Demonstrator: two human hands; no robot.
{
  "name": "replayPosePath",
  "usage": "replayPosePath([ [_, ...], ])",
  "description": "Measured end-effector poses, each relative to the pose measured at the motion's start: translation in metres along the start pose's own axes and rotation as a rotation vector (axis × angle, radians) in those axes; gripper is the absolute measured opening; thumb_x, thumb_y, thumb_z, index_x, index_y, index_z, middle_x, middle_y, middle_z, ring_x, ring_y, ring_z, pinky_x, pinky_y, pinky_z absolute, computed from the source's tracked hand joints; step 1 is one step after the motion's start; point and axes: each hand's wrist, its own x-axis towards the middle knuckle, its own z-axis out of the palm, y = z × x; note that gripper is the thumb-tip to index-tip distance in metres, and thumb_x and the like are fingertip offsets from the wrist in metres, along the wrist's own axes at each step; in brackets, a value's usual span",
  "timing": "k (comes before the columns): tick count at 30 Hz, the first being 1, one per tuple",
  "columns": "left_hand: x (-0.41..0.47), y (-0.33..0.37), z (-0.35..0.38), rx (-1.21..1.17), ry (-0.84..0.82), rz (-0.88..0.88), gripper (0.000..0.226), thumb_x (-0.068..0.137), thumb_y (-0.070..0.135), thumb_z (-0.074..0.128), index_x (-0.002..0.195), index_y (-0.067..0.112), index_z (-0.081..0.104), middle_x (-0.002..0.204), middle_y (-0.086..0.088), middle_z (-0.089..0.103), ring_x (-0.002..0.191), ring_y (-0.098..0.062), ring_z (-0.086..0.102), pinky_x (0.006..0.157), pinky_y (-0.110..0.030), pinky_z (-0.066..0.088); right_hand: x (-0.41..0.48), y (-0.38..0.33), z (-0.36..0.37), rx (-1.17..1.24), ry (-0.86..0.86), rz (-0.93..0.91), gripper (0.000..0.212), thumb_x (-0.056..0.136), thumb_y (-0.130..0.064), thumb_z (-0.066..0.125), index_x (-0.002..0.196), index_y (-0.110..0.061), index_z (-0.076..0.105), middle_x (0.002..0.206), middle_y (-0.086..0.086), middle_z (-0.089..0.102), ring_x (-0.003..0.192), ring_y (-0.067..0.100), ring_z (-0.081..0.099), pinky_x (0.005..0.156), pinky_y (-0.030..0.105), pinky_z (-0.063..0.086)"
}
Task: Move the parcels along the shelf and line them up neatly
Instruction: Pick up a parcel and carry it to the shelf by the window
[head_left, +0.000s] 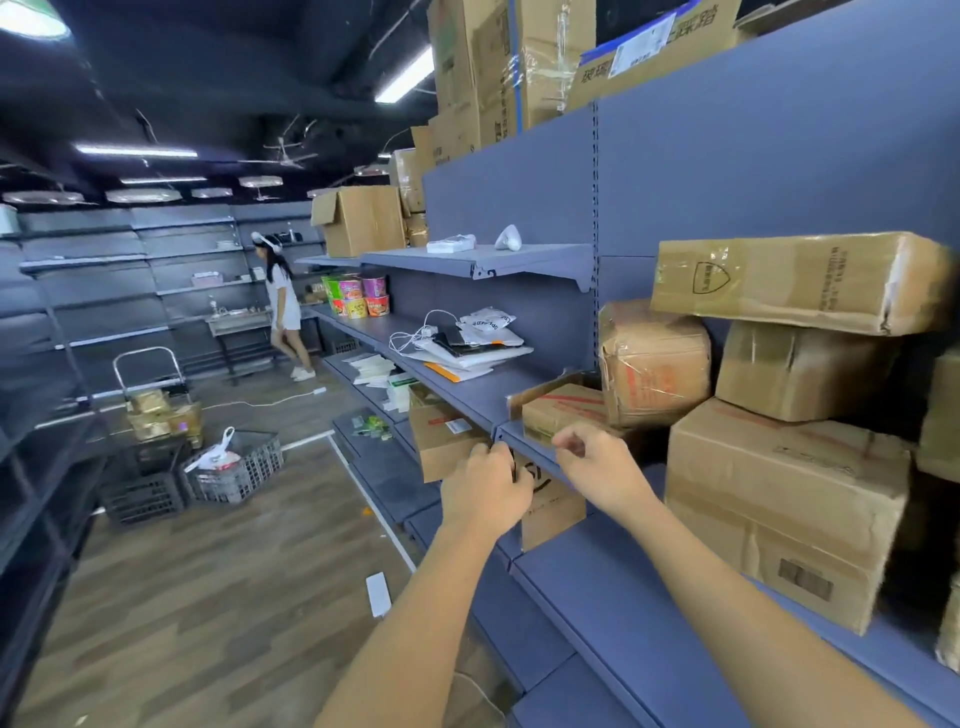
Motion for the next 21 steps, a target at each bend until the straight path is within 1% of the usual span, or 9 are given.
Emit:
replayPosePath([
  [2,0.024,-0.006,-0.004,0.051,-0.023,0.025,0.027,0.095,0.034,0.041,0.108,0.013,0.053,0.114,-0.005,0.056,0.104,-0.028,0.056,0.076,-0.035,0.042,0.024,0.007,0.004,-0.059,-0.002,0.005,0.013,0.090,-0.012,0.053,0.093,-0.023,0.060,0.098,0.002,0.067,0.093,0.021,0.061,0.085,0.033,0.049],
  [4,0.058,-0.012,-0.007,0.090,-0.025,0.063,0.028,0.095,0.035,0.040,0.110,0.015,0.052,0.113,-0.004,0.056,0.104,-0.027,0.056,0.077,-0.035,0.043,0.057,0.013,0.011,-0.075,0.005,0.001,0.014,0.090,-0.011,0.052,0.093,-0.020,0.063,0.097,0.003,0.068,0.093,0.021,0.061,0.083,0.032,0.048],
  [7,0.107,-0.018,-0.005,0.044,0.017,0.072,0.024,0.094,0.035,0.041,0.104,0.016,0.053,0.108,-0.003,0.057,0.098,-0.026,0.057,0.079,-0.035,0.046,0.098,0.014,0.019,-0.087,0.007,-0.041,0.013,0.090,-0.012,0.053,0.095,-0.016,0.065,0.098,0.000,0.067,0.091,0.018,0.060,0.078,0.028,0.046],
  [9,0.128,-0.018,0.005,0.021,0.011,0.083,0.024,0.094,0.034,0.041,0.103,0.016,0.053,0.107,-0.003,0.054,0.097,-0.026,0.057,0.079,-0.036,0.047,0.117,0.018,0.021,-0.088,0.021,-0.059,0.012,0.091,-0.014,0.055,0.094,-0.014,0.066,0.097,-0.002,0.068,0.089,0.016,0.060,0.078,0.029,0.047],
  [11,0.144,-0.018,0.022,0.016,-0.022,0.096,0.026,0.095,0.035,0.041,0.107,0.015,0.052,0.109,-0.004,0.051,0.099,-0.027,0.057,0.078,-0.036,0.047,0.125,0.025,0.022,-0.116,0.011,-0.053,0.009,0.090,-0.016,0.056,0.090,-0.018,0.065,0.094,-0.003,0.068,0.086,0.015,0.061,0.078,0.031,0.049],
  [13,0.161,-0.016,0.040,-0.002,-0.062,0.114,0.028,0.095,0.034,0.041,0.111,0.015,0.051,0.113,-0.005,0.049,0.102,-0.028,0.057,0.076,-0.036,0.046,0.132,0.036,0.019,-0.152,0.009,-0.029,0.011,0.089,-0.015,0.056,0.094,-0.019,0.064,0.095,-0.003,0.067,0.086,0.014,0.061,0.079,0.029,0.049],
  [16,0.189,-0.006,0.064,-0.031,-0.103,0.185,0.028,0.094,0.034,0.042,0.113,0.015,0.051,0.119,-0.006,0.050,0.108,-0.029,0.054,0.079,-0.036,0.043,0.140,0.052,0.010,-0.223,0.060,-0.009,0.020,0.088,-0.008,0.055,0.103,-0.014,0.066,0.099,-0.002,0.067,0.091,0.012,0.061,0.084,0.022,0.046],
  [18,0.206,-0.003,0.076,-0.055,-0.114,0.243,0.028,0.094,0.035,0.042,0.113,0.017,0.052,0.120,-0.003,0.051,0.108,-0.027,0.055,0.076,-0.033,0.040,0.141,0.062,0.008,-0.278,0.077,-0.011,0.021,0.089,-0.007,0.054,0.105,-0.013,0.065,0.095,-0.006,0.063,0.087,0.009,0.059,0.080,0.018,0.044],
  [21,0.237,-0.009,0.086,-0.093,-0.120,0.316,0.026,0.094,0.037,0.042,0.111,0.020,0.053,0.117,0.001,0.053,0.103,-0.023,0.056,0.074,-0.031,0.038,0.148,0.075,0.018,-0.334,0.048,0.032,0.021,0.091,-0.010,0.052,0.106,-0.015,0.065,0.086,-0.018,0.054,0.082,0.005,0.054,0.083,0.023,0.047],
])
